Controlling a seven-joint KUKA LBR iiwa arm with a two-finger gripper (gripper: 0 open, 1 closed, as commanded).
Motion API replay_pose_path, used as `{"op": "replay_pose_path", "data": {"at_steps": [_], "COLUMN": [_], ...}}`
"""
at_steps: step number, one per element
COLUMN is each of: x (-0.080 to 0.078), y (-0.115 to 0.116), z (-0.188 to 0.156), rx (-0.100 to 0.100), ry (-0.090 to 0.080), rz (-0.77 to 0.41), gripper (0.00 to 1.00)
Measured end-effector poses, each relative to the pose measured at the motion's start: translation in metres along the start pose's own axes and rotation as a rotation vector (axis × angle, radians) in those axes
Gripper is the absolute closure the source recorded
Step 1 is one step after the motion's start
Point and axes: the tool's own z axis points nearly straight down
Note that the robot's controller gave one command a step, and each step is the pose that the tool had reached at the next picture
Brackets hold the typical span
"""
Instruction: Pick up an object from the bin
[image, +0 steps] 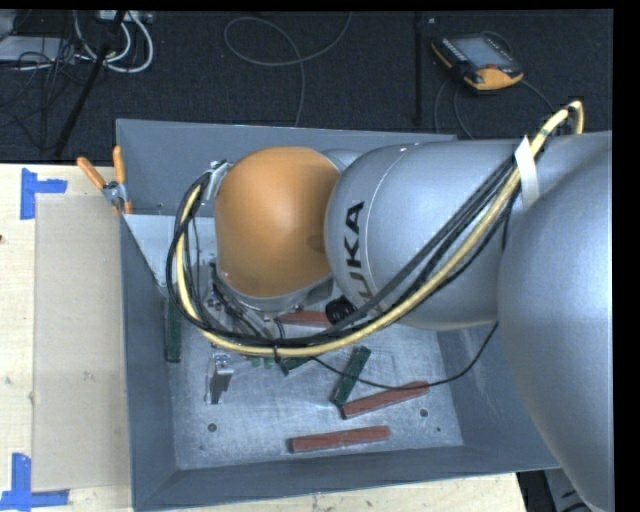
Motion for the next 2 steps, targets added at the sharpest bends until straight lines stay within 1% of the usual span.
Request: {"op": "replay_pose_path", "data": {"at_steps": [1,2], "x": [0.000,0.010], "y": [0.000,-0.018], "z": [0.000,0.024], "rx": [0.000,0.001], "ry": [0.000,-0.001], "rz": [0.000,-0.067], "gripper": [0.00,0.00]}}
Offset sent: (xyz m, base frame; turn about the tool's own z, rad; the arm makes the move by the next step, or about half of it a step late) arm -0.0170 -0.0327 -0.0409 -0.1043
